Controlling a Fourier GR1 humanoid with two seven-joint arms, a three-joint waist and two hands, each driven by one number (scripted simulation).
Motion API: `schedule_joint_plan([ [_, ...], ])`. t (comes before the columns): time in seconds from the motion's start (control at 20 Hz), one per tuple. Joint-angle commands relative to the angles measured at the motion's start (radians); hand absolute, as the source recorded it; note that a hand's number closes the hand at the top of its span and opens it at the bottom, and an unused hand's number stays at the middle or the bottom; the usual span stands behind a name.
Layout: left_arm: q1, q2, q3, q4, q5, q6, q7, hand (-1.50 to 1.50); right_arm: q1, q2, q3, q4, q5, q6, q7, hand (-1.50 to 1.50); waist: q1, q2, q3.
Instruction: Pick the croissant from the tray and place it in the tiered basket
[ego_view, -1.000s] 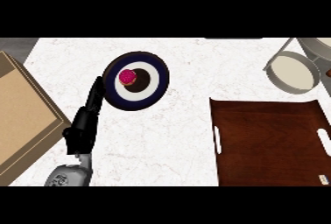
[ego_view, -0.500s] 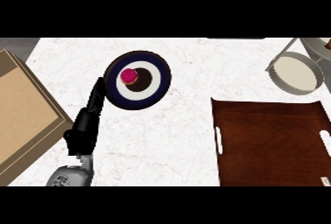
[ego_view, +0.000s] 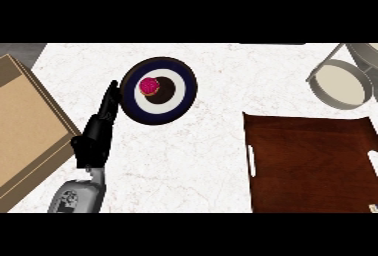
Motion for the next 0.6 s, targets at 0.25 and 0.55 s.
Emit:
schedule_joint_plan([
  [0.25,0.023,-0.017,-0.027,-0.015,-0.015,0.001,-0.014,0.00,-0.077,-0.042,-0.080,0.337,-0.010,-0.143,-0.024,1.50,0.015,0.005,0.001],
  [0.55,-0.031,0.006,0.010,0.017,0.002,-0.017,-0.002,0.00,-0.136,-0.061,-0.179,0.473,-0.112,-0.156,-0.081,-1.50,0.014,0.007,0.001],
])
